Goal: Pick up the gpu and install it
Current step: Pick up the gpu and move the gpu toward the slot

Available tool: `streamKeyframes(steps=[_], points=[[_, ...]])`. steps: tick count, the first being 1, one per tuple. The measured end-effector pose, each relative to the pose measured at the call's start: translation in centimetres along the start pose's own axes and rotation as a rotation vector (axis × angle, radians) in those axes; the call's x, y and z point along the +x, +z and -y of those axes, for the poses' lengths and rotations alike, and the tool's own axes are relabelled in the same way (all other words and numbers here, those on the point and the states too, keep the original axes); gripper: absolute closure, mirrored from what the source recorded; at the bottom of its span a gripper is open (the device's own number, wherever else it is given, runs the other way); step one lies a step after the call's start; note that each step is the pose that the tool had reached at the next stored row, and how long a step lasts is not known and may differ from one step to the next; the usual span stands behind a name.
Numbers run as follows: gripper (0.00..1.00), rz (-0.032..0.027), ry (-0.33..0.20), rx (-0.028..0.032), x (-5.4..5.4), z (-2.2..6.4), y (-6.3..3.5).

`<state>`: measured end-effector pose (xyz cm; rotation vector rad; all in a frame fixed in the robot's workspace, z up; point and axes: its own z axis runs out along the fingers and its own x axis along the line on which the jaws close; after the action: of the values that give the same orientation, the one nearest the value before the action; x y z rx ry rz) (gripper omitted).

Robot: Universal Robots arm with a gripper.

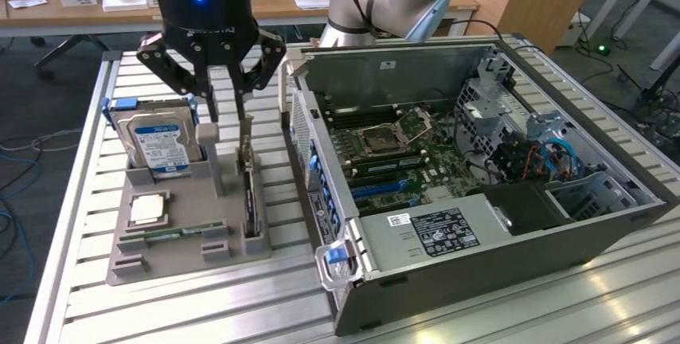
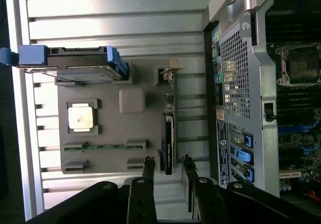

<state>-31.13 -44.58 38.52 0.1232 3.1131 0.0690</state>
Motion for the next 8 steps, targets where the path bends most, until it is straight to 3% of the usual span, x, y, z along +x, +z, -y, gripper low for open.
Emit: streamKeyframes(steps=[8], points=[[0.64,-0.0002,0.000,0.0001,0.02,0.05,1.01]])
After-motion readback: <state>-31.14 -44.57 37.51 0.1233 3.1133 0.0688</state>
